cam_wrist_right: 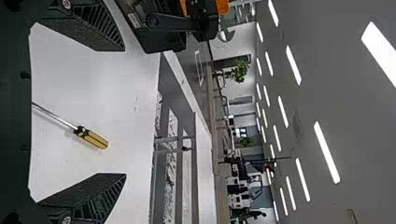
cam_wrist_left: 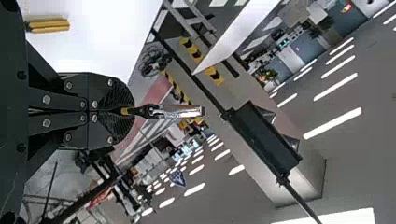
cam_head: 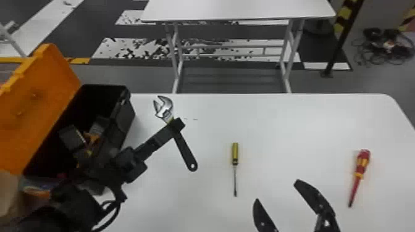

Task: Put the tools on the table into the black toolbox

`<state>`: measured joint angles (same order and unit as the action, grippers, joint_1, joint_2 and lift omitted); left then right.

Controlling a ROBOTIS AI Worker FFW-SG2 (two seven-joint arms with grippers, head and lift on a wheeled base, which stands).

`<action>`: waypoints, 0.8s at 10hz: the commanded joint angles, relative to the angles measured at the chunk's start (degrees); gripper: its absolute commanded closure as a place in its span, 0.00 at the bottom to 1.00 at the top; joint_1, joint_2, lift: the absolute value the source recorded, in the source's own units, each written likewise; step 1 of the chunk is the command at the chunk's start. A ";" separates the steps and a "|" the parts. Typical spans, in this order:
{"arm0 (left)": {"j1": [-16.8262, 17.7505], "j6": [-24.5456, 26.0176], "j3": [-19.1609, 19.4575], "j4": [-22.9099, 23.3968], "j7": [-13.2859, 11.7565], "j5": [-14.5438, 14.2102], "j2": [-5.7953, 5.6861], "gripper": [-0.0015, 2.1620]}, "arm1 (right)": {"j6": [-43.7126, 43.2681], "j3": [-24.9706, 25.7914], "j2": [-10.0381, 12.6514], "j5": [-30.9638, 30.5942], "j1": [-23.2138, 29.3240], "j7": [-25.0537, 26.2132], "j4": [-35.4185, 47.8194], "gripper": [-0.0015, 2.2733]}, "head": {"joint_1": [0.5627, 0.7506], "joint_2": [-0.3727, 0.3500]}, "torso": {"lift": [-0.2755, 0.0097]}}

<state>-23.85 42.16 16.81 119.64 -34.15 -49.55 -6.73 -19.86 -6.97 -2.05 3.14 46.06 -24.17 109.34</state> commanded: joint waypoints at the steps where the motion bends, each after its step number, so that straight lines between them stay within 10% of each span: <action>1: 0.65 0.17 2.96 2.44 0.76 3.06 -0.22 0.99 | -1.27 0.20 0.03 0.11 0.00 0.00 -0.71 0.02 | 0.70 0.70 | 0.70; 8: 7.06 -0.01 11.40 4.03 2.51 20.29 -1.80 0.99 | -2.50 1.70 0.03 1.08 0.26 -0.18 -1.41 0.02 | 0.70 0.92 | 0.70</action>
<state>-17.24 42.15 27.55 123.66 -31.72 -29.91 -8.06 -22.32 -5.34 -2.02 4.09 46.31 -24.34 108.02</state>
